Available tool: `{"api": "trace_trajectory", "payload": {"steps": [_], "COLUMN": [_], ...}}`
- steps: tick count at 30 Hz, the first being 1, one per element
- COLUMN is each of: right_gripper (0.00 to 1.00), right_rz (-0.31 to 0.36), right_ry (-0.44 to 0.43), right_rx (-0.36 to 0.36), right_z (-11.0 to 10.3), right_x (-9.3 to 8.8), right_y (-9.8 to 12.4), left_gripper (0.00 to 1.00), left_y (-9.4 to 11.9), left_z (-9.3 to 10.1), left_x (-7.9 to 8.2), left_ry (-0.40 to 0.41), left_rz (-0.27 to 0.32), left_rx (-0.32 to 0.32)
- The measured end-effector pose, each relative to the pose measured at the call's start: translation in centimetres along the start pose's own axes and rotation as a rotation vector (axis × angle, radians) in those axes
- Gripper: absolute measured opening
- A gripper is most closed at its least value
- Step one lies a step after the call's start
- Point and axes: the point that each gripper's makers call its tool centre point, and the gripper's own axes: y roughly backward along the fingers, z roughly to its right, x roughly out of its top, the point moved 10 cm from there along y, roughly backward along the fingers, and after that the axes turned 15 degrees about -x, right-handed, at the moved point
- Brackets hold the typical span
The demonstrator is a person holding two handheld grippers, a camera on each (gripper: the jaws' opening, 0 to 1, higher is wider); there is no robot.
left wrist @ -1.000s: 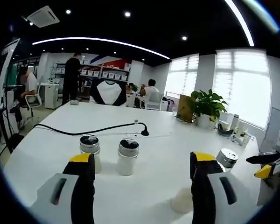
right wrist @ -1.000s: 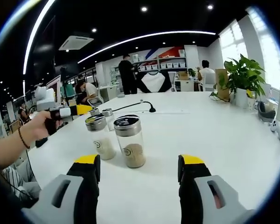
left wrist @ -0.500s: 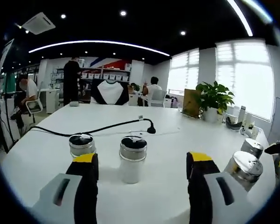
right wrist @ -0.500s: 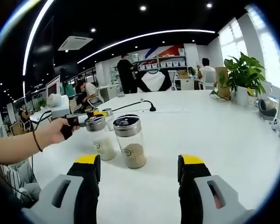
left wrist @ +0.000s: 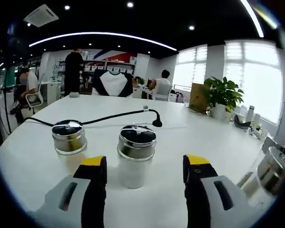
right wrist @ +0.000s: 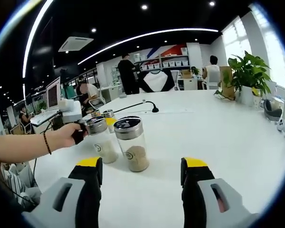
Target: Rotate the seasoning bottle until the label or dispensing opening points toward the visible target arrow and the bottle remains upright within the marked orientation range
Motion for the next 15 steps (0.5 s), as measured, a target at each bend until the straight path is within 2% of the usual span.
{"api": "trace_trajectory", "payload": {"steps": [5,8,10,15], "right_gripper": [0.67,0.67,0.67,0.67], "right_rz": [-0.006,-0.009,-0.009,-0.012], "right_ry": [-0.005,-0.001,-0.001,0.002], "right_rx": [0.004,0.002,0.001,-0.007], "right_z": [0.1,0.3,0.3,0.6], "right_x": [-0.1,-0.1,-0.1,0.0], "right_y": [-0.1,-0.1,-0.1,-0.1], "left_gripper": [0.64,0.61,0.56,0.53], "left_y": [-0.8,-1.1,-1.1,-1.8], "left_z": [-0.5,-0.7,-0.7,-0.8], "left_x": [-0.5,-0.6,-0.4,-0.1], "left_ry": [0.025,0.022,0.023,0.009], "left_rz": [-0.011,-0.015,-0.004,-0.011], "left_rx": [0.022,0.012,0.017,0.012]}}
